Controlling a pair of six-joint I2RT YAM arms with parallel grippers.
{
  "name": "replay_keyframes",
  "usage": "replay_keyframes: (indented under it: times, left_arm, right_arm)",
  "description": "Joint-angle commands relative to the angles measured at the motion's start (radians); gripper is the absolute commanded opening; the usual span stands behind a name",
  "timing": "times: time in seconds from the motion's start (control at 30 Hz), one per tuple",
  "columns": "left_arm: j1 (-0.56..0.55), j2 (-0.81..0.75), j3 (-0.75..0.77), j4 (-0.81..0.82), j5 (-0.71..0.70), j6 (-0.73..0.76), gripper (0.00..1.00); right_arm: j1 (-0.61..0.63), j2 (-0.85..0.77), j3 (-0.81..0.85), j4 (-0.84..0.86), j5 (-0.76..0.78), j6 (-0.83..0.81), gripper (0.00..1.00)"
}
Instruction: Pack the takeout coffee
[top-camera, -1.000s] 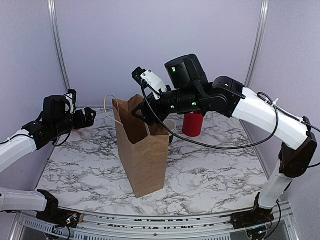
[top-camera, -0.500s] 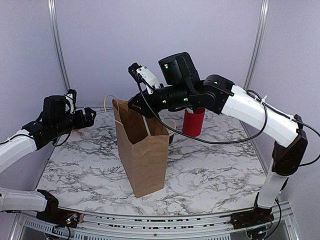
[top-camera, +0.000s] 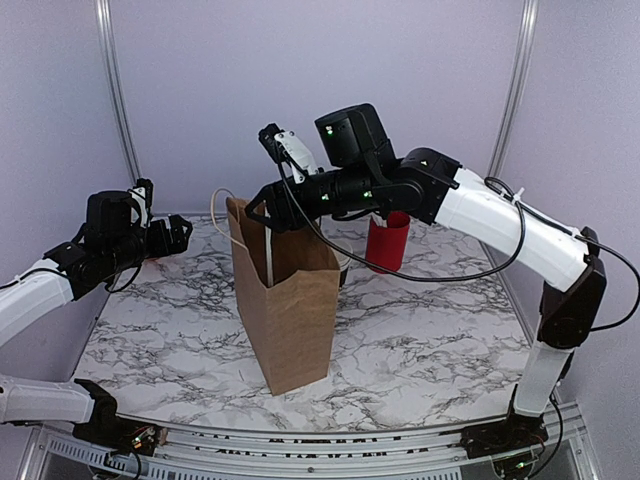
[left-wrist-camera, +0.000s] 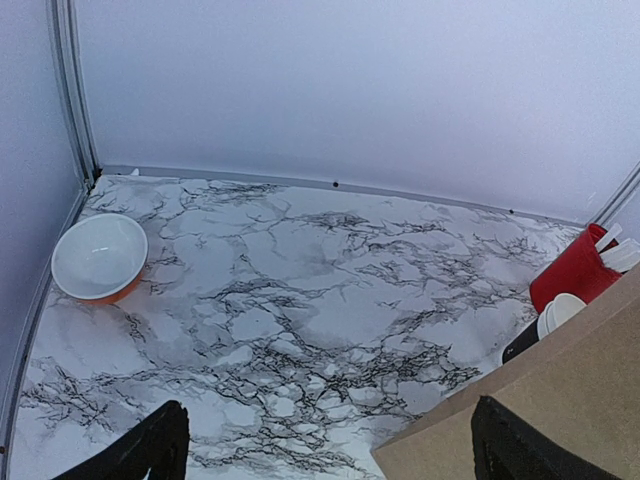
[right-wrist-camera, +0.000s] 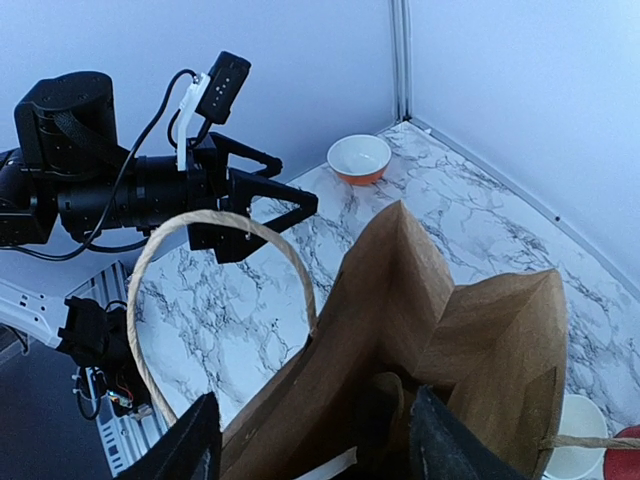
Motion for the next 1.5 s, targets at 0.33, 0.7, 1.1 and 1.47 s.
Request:
replay_keyframes:
  times: [0.33,0.7,1.1,1.47]
  left_arm:
    - [0.004,-0.007,-0.012,0.025,0.007,-0.005,0.99]
    - [0.004,-0.001,-0.011,0.024,0.008,-0.006,0.99]
    - [0.005,-0.043,-0.016,0.051,0.106,-0.003,0.99]
    - [0.0,-0.231,0.01,0.174,0.449,0.05,0.99]
  right_arm:
    - [-0.002,-0.021,0.054,0.02,0.003,0.025,0.0]
    - [-0.002,-0.024,0.06,0.01,0.022,0.007,0.55]
    - [-0.013,-0.038,0.086,0.002,-0.012,0.004,0.73]
    - [-0.118,-0.067,0.093,-0.024,-0.266,0.029,0.8]
